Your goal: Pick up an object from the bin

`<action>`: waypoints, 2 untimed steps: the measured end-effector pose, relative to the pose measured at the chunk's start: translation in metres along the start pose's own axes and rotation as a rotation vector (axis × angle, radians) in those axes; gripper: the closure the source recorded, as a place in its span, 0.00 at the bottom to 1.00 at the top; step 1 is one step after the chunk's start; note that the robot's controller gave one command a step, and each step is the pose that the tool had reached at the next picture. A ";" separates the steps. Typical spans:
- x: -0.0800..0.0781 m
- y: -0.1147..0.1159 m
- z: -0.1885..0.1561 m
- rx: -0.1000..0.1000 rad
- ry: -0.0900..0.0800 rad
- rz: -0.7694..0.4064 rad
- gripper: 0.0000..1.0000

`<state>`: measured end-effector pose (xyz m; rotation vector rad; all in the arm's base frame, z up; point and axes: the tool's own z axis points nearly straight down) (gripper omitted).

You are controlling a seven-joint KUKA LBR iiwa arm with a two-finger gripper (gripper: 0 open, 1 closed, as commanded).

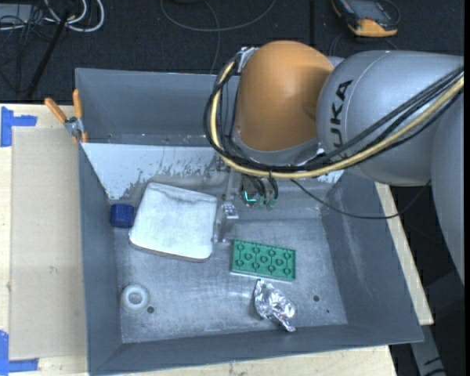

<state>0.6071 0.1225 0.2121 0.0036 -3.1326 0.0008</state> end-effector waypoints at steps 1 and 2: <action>-0.006 0.009 0.087 -0.003 -0.013 -0.067 0.00; 0.013 -0.002 0.106 -0.004 -0.045 -0.222 0.00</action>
Offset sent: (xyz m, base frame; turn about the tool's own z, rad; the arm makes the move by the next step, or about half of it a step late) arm 0.0048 0.0109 -0.1416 -0.0892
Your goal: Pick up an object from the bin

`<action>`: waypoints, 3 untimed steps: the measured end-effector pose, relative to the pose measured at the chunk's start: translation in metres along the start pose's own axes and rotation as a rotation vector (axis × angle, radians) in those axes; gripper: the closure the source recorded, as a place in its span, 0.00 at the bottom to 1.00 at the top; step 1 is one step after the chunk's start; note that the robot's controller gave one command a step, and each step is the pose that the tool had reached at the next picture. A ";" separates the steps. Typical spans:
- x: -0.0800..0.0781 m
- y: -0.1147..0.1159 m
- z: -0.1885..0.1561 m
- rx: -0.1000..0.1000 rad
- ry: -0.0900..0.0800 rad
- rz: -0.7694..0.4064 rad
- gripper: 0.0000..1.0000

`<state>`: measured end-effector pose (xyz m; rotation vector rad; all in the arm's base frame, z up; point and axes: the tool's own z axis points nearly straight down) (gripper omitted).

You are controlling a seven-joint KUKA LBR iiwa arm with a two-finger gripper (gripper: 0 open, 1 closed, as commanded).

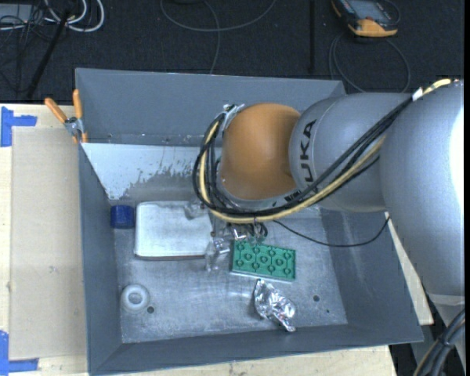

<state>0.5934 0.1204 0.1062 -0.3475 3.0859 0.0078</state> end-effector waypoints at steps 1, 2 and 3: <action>0.000 0.001 0.001 -0.001 -0.001 0.043 0.00; -0.005 -0.024 0.006 0.009 0.000 -0.010 0.00; -0.005 -0.027 0.007 0.009 -0.001 -0.010 0.00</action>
Offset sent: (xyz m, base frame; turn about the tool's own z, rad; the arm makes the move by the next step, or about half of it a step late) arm -0.0072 -0.0146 -0.0362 0.1062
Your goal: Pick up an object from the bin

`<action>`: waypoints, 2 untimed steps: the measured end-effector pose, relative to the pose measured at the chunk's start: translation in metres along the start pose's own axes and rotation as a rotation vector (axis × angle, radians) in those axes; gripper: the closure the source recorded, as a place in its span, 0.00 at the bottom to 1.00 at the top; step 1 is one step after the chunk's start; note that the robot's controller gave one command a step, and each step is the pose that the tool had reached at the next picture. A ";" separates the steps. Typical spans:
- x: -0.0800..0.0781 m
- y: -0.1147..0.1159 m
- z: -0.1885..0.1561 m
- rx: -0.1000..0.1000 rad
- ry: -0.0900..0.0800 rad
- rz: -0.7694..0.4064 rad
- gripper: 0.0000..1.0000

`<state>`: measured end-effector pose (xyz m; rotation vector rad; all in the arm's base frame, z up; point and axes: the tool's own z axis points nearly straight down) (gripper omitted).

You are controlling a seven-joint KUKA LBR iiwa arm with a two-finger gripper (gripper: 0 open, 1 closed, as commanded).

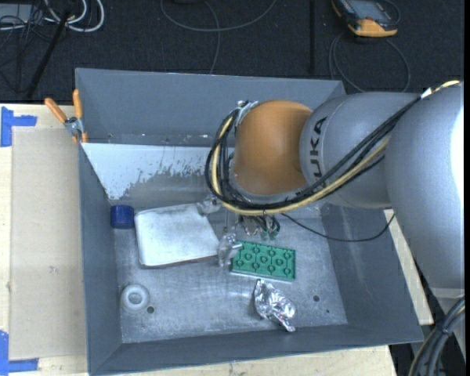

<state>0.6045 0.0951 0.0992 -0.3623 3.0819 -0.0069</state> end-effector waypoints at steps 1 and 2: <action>0.001 -0.001 0.002 0.000 0.006 -0.009 0.00; 0.021 0.010 0.021 -0.010 0.037 -0.050 0.00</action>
Offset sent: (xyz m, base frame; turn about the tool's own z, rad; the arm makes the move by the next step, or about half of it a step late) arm -0.0278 -0.0119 -0.0292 -0.0343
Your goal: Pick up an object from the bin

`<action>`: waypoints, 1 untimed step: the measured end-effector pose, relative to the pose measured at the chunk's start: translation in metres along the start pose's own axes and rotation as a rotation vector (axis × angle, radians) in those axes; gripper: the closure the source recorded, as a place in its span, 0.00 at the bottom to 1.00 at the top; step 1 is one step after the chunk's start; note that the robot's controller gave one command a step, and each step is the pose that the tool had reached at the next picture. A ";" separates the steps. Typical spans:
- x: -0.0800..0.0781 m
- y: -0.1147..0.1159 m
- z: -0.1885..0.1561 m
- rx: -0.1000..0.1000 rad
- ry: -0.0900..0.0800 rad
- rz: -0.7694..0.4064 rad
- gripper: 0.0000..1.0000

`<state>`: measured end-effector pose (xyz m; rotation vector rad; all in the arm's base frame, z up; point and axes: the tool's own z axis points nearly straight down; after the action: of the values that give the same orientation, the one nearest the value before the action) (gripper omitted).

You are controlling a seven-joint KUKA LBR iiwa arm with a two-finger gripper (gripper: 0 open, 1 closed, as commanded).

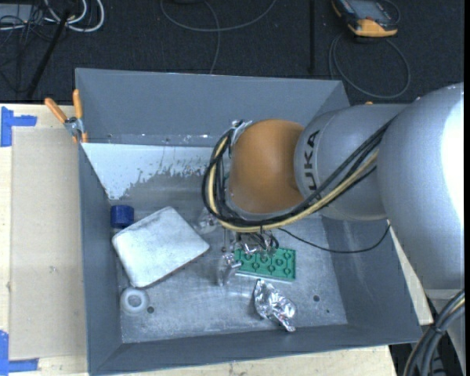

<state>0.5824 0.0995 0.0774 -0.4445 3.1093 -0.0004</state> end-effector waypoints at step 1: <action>-0.001 0.000 -0.002 0.000 -0.002 0.002 1.00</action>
Offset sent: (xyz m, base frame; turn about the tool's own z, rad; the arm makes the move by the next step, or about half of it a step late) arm 0.0000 0.0000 0.0000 0.0000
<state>0.5835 0.0998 0.0794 -0.4415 3.1074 0.0004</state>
